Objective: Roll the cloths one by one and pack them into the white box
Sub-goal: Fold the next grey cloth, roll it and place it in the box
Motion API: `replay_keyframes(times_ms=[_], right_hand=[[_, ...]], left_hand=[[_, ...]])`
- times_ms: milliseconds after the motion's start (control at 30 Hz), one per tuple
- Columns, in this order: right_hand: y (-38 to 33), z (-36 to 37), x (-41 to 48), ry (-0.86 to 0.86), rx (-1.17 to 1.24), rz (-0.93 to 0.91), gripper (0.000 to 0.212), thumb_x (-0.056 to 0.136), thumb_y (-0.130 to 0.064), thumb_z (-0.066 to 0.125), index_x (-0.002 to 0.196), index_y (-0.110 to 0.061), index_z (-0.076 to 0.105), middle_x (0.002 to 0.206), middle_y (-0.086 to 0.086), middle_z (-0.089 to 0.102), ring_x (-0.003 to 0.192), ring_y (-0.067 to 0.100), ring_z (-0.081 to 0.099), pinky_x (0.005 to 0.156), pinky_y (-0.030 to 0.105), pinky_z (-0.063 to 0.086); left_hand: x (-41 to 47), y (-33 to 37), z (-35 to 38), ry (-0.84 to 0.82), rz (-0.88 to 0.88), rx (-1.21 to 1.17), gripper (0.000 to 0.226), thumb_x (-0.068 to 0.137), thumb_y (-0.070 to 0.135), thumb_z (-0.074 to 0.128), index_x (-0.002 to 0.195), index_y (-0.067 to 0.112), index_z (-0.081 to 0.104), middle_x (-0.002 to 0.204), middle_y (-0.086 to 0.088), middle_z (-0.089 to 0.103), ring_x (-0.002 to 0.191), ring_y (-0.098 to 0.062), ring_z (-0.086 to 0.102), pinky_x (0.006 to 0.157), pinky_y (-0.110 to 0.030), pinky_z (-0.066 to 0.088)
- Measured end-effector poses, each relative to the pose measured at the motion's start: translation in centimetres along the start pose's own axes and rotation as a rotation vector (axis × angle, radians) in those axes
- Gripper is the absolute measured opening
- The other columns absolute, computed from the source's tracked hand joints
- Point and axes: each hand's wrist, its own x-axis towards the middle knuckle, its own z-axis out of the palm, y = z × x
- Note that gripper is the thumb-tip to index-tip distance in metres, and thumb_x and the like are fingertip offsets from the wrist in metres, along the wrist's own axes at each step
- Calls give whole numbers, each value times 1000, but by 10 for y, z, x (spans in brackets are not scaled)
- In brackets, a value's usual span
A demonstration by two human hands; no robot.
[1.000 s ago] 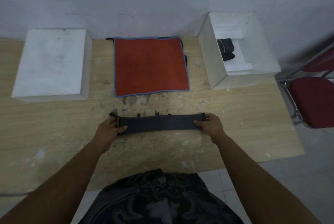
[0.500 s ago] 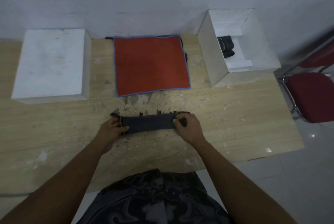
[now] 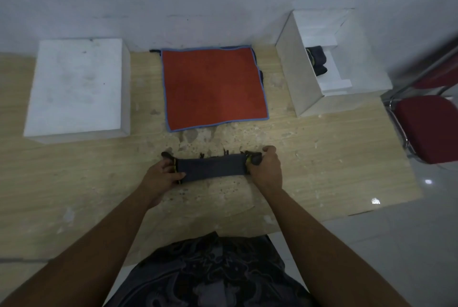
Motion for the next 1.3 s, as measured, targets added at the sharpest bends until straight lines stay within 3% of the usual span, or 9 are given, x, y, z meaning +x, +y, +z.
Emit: replay_keyframes(times_ms=[200,333,433,600,767,867,1000,1133,1300], right_hand=[[-9,17,-17,-82,-144,-310,60,81,-24,68,131,-9,39,121,12,52,110,27,50,82,39,51],[-10,23,-30,-100,-15,-365,35,91,-28,56,118,-8,46,98,4,53,88,20,53,69,28,42],[-7,23,-33,1,70,-315,22,92,-14,55,112,-7,48,97,4,50,82,17,49,68,31,43],[-4,24,-31,-19,80,-90,49,86,-27,67,123,-6,43,117,12,52,101,27,56,80,32,51],[-8,27,-30,-83,55,-43,45,87,-31,66,118,-2,52,106,11,61,93,24,59,69,20,44],[-13,29,-28,-78,32,-77,31,88,-30,65,104,-5,55,87,4,56,78,19,54,50,13,34],[-23,33,-30,-77,70,-127,24,89,-25,64,97,-12,45,77,-1,52,66,15,53,48,16,37],[-36,42,-36,-39,93,-161,30,86,-22,67,98,-13,42,79,-3,53,68,16,55,48,19,41],[-48,59,-38,-21,54,-162,39,84,-23,68,113,-13,46,103,4,56,88,19,56,70,36,55]], left_hand=[[1,1,-6,13,22,22,35,82,-11,63,112,6,55,107,-10,64,100,-28,62,93,-43,50],[3,-1,-9,7,15,26,34,82,-9,64,110,7,54,105,-7,65,101,-28,61,93,-43,50],[4,-1,-11,0,7,27,34,83,-9,63,110,8,54,107,-10,64,100,-28,61,94,-44,50],[5,-2,-14,-16,13,54,35,83,-9,63,113,6,55,117,-15,62,107,-32,61,95,-46,50],[6,-2,-19,-40,9,45,51,82,-9,64,130,4,50,123,-14,61,112,-32,59,96,-45,49],[7,-3,-19,-38,14,46,47,81,-9,66,124,3,51,118,-12,62,106,-29,61,91,-42,50],[4,-1,-20,-58,-1,45,38,81,-8,66,111,10,52,105,-6,64,91,-19,63,72,-29,52],[8,-5,-26,-61,-2,69,39,79,-5,70,113,8,55,116,-14,65,99,-27,64,80,-37,54],[6,-7,-27,-62,-34,93,42,77,-3,73,114,5,55,113,-14,66,100,-28,64,83,-38,54]])
